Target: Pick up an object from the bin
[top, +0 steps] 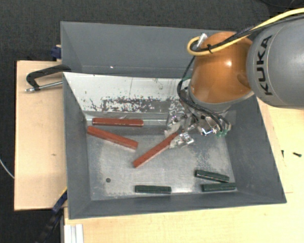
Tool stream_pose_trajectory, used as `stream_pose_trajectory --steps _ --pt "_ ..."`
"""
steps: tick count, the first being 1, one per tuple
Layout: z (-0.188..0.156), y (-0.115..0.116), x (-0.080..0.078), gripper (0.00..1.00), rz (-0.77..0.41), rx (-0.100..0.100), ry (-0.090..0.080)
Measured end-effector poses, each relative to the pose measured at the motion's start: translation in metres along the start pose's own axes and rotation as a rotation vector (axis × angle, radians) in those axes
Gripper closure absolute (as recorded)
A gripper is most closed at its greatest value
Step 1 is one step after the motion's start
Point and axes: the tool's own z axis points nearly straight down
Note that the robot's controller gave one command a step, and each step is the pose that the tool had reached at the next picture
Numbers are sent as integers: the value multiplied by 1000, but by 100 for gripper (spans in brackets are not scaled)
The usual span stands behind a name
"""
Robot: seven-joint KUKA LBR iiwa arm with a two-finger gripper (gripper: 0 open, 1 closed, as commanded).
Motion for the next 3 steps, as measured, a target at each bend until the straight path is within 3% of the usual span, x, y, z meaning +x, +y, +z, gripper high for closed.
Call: stream_pose_trajectory --steps 1,2,3 --pt "24 -21 -10 100 -4 5 -13" --pt "16 -22 -5 100 238 -2 10" --pt "-39 -23 -6 100 90 5 -16"
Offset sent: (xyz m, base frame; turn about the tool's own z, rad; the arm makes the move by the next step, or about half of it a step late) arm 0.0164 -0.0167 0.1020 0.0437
